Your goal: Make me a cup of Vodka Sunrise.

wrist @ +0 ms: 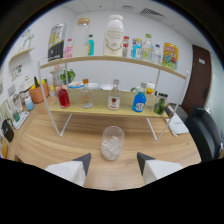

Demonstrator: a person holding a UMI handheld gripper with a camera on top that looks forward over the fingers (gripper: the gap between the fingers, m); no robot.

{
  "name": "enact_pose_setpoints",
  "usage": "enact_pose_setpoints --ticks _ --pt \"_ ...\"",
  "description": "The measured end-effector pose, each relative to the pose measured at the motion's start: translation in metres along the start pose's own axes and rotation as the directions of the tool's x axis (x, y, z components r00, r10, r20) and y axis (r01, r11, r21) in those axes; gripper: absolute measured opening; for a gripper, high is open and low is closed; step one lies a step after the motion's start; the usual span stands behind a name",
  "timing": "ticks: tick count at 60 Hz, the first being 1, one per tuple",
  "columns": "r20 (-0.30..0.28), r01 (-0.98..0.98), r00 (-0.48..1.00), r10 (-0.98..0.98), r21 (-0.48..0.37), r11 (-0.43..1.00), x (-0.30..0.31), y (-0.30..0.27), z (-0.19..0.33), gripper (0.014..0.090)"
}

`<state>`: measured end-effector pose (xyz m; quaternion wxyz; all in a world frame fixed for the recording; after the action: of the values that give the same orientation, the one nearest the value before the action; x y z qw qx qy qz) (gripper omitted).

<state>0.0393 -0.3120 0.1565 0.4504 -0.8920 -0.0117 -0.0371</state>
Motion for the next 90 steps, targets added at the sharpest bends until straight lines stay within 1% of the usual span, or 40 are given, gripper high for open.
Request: enact_pose_setpoints --ticks 7,16,20,24,30,36,40,48,56,68,72,76,84,90 --pt "-0.008 0.009 1.0 -0.009 -0.005 1.0 0.0 0.005 -0.005 0.0856" --pt "-0.032 0.001 0.999 -0.002 -0.021 1.0 -0.006 0.024 -0.017 0.0854" --pt "-0.032 -0.013 0.999 0.012 -0.031 0.999 -0.019 0.034 -0.022 0.0853" --pt "-0.012 -0.028 1.0 0.028 -0.034 0.999 -0.039 0.04 -0.026 0.0853" --pt "0.014 -0.056 0.998 0.056 0.02 0.998 -0.068 0.027 -0.026 0.0857" --pt "0.052 -0.081 0.996 0.077 0.096 0.992 -0.104 0.0 -0.018 0.0859" --pt "0.08 -0.091 0.994 0.08 0.145 0.985 -0.124 -0.022 -0.009 0.086" --pt "0.108 -0.094 0.992 0.071 0.223 0.97 -0.152 -0.063 0.016 0.0856" --pt "0.115 -0.082 0.992 0.052 0.274 0.958 -0.165 -0.097 0.047 0.0857" --pt "0.088 -0.059 0.996 0.033 0.31 0.949 -0.172 -0.13 0.089 0.0824" --pt "0.086 -0.058 0.996 0.032 0.316 0.947 -0.174 -0.138 0.103 0.0791" --pt "0.084 -0.056 0.996 0.031 0.318 0.946 -0.176 -0.144 0.114 0.0736" --pt "0.07 -0.04 0.997 0.018 0.316 0.948 -0.178 -0.149 0.133 0.0556" --pt "0.055 -0.033 0.998 0.017 0.32 0.947 -0.177 -0.151 0.141 0.0376"
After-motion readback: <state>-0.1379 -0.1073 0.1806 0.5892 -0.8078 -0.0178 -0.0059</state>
